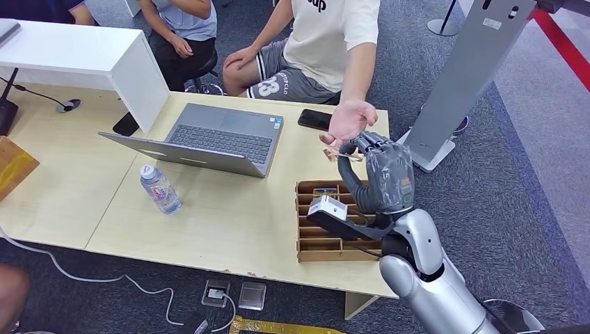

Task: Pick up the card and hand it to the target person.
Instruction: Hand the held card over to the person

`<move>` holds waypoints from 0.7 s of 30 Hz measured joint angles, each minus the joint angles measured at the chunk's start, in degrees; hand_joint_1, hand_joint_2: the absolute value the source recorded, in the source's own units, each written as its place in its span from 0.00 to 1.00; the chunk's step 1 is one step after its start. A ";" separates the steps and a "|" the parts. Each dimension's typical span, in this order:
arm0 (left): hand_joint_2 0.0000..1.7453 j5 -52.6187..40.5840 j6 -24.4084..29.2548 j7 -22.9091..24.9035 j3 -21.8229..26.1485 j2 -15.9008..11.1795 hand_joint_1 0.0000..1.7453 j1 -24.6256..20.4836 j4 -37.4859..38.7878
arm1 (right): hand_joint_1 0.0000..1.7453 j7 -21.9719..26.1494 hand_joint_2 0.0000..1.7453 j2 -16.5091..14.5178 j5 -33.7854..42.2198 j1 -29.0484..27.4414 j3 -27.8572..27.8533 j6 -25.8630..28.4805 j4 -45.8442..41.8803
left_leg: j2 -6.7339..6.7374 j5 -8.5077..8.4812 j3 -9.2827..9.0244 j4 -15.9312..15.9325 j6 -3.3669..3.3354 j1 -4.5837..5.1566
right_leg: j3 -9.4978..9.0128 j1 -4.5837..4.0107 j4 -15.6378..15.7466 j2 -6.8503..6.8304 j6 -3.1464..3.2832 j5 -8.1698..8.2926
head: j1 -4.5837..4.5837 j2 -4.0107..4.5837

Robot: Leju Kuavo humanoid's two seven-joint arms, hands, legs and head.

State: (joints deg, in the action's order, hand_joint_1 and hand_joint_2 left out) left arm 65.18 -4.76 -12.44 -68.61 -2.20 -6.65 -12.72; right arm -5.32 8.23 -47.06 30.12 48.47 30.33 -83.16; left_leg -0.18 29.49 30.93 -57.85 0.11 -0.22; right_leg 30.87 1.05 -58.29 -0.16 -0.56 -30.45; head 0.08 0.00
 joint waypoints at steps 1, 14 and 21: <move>0.00 -0.04 0.00 0.01 0.00 0.01 0.00 -0.02 -0.01 | 0.79 1.32 1.00 -0.25 0.55 -0.06 -0.01 1.67 0.83 | 0.00 0.00 0.00 0.00 0.00 0.00 | 0.00 0.00 0.00 0.00 0.00 0.00 | -0.01 0.00; 0.00 -1.22 0.00 -0.12 -0.03 0.04 0.00 -0.32 -0.01 | 0.00 6.03 1.00 -2.72 2.77 -0.41 0.14 8.25 9.53 | 0.00 0.00 0.00 0.00 0.00 0.00 | 0.00 0.00 0.00 0.00 0.00 0.00 | 0.00 0.00; 0.00 -0.67 0.00 -0.19 -0.01 0.02 0.00 -0.29 0.01 | 0.00 5.64 1.00 -3.01 9.01 -0.44 0.31 6.02 11.03 | 0.00 0.00 0.00 0.00 0.00 0.00 | 0.00 0.00 0.00 0.00 0.00 0.00 | -0.02 0.00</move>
State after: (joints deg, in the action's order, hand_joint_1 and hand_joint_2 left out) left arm 64.51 -4.76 -12.63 -68.62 -2.18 -6.94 -12.71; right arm 0.32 5.22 -38.05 29.69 48.78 36.35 -72.14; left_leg -0.18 29.49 30.93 -57.85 0.11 -0.22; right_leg 30.87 1.05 -58.29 -0.16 -0.56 -30.45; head 0.07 0.00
